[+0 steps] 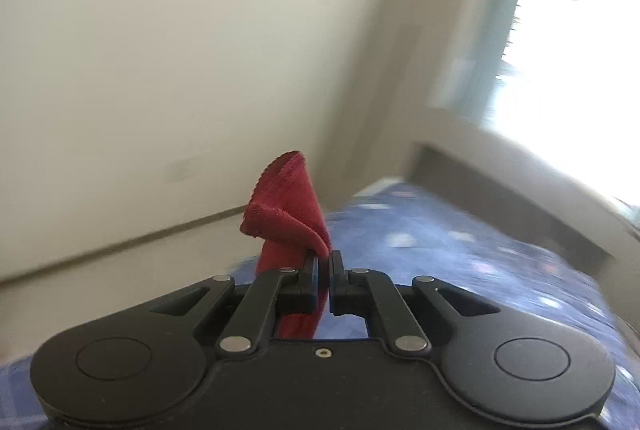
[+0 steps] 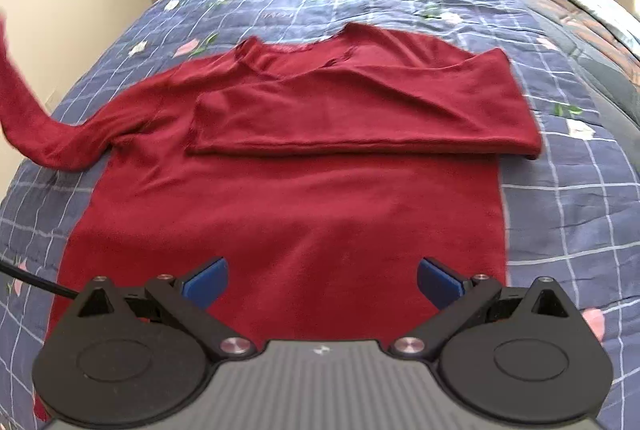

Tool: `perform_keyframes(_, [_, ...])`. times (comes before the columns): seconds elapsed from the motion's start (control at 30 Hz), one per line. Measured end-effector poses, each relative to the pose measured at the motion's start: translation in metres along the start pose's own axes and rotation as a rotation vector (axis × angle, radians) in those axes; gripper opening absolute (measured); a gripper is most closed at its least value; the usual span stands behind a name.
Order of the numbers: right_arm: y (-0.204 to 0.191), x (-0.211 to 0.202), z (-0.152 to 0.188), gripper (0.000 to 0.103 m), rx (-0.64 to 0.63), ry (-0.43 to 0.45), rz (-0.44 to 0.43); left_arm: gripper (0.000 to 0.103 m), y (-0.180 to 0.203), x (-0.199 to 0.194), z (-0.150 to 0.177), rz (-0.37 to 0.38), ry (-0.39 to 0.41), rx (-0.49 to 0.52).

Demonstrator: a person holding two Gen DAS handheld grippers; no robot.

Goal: Fold small clothes
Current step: 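Grasp the other sleeve cuff with the left tool and lift it, then lay the sleeve across the shirt body and open the left tool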

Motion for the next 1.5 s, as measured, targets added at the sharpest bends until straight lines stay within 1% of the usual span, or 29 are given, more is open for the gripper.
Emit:
perform_keyframes(0.07, [0.009, -0.003, 0.000, 0.103, 0.019, 0.008, 0.008, 0.004, 0.040, -0.005, 0.005, 0.122, -0.007, 0.069])
perform_keyframes(0.17, [0.024, -0.008, 0.002, 0.103, 0.041, 0.016, 0.025, 0.004, 0.098, -0.010, 0.025, 0.306, -0.053, 0.109])
perform_keyframes(0.27, [0.042, -0.011, 0.006, 0.103, 0.063, 0.018, 0.046, 0.004, 0.147, -0.010, 0.059, 0.416, -0.113, 0.157])
perform_keyframes(0.33, [0.054, -0.014, 0.010, 0.103, 0.077, 0.016, 0.062, 0.004, 0.171, -0.004, 0.085, 0.465, -0.166, 0.179])
perform_keyframes(0.4, [0.065, -0.016, 0.014, 0.103, 0.090, 0.012, 0.077, 0.004, 0.194, 0.003, 0.116, 0.503, -0.237, 0.205])
perform_keyframes(0.5, [0.082, -0.019, 0.022, 0.103, 0.111, 0.004, 0.101, 0.004, 0.221, 0.008, 0.167, 0.532, -0.346, 0.272])
perform_keyframes(0.53, [0.088, -0.019, 0.024, 0.103, 0.117, 0.001, 0.109, 0.004, 0.219, 0.013, 0.180, 0.535, -0.381, 0.283])
perform_keyframes(0.57, [0.093, -0.020, 0.027, 0.103, 0.125, -0.004, 0.118, 0.004, 0.223, 0.017, 0.195, 0.536, -0.421, 0.298])
perform_keyframes(0.6, [0.097, -0.020, 0.029, 0.103, 0.131, -0.007, 0.124, 0.004, 0.217, 0.019, 0.206, 0.535, -0.448, 0.308])
perform_keyframes(0.7, [0.109, -0.021, 0.035, 0.103, 0.146, -0.015, 0.140, 0.005, 0.216, 0.018, 0.239, 0.522, -0.522, 0.346])
perform_keyframes(0.77, [0.113, -0.020, 0.037, 0.103, 0.154, -0.017, 0.145, 0.006, 0.215, 0.015, 0.245, 0.516, -0.562, 0.351])
perform_keyframes(0.83, [0.114, -0.020, 0.036, 0.103, 0.158, -0.018, 0.144, 0.010, 0.213, 0.014, 0.249, 0.513, -0.600, 0.350])
perform_keyframes(0.9, [0.114, -0.018, 0.034, 0.103, 0.154, -0.017, 0.140, 0.017, 0.212, 0.009, 0.252, 0.515, -0.626, 0.348])
perform_keyframes(0.97, [0.111, -0.017, 0.031, 0.103, 0.145, -0.013, 0.136, 0.031, 0.212, 0.006, 0.252, 0.513, -0.645, 0.347])
perform_keyframes(1.0, [0.110, -0.016, 0.029, 0.103, 0.141, -0.010, 0.134, 0.034, 0.210, 0.006, 0.251, 0.512, -0.652, 0.342])
perform_keyframes(1.07, [0.108, -0.013, 0.024, 0.103, 0.132, 0.001, 0.134, 0.044, 0.204, 0.003, 0.243, 0.504, -0.655, 0.334])
perform_keyframes(1.1, [0.106, -0.012, 0.021, 0.103, 0.128, 0.007, 0.133, 0.048, 0.200, 0.002, 0.240, 0.494, -0.649, 0.328])
perform_keyframes(1.17, [0.103, -0.008, 0.013, 0.103, 0.117, 0.024, 0.119, 0.067, 0.189, -0.001, 0.231, 0.460, -0.633, 0.317])
perform_keyframes(1.2, [0.102, -0.005, 0.008, 0.103, 0.108, 0.038, 0.107, 0.071, 0.181, -0.001, 0.226, 0.432, -0.621, 0.314])
perform_keyframes(1.27, [0.099, 0.000, -0.004, 0.103, 0.091, 0.077, 0.080, 0.083, 0.164, 0.000, 0.218, 0.365, -0.602, 0.316])
perform_keyframes(1.37, [0.094, 0.014, -0.029, 0.099, 0.079, 0.123, 0.027, 0.089, 0.134, 0.005, 0.206, 0.236, -0.587, 0.331])
perform_keyframes(1.4, [0.092, 0.020, -0.039, 0.094, 0.076, 0.134, 0.004, 0.090, 0.120, 0.006, 0.201, 0.192, -0.579, 0.336])
perform_keyframes(1.5, [0.085, 0.038, -0.063, 0.088, 0.071, 0.157, -0.032, 0.097, 0.090, 0.009, 0.190, 0.101, -0.554, 0.361])
Point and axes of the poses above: each gripper's, at about its wrist camera, not at the fingertips, and x roughly the way its jaws point, y to its right, z to its underside, the point moved 1 cm from there along x, roughly the way its jaws point, and after that the axes turned 6 degrees about -x, right-handed, at the moved point
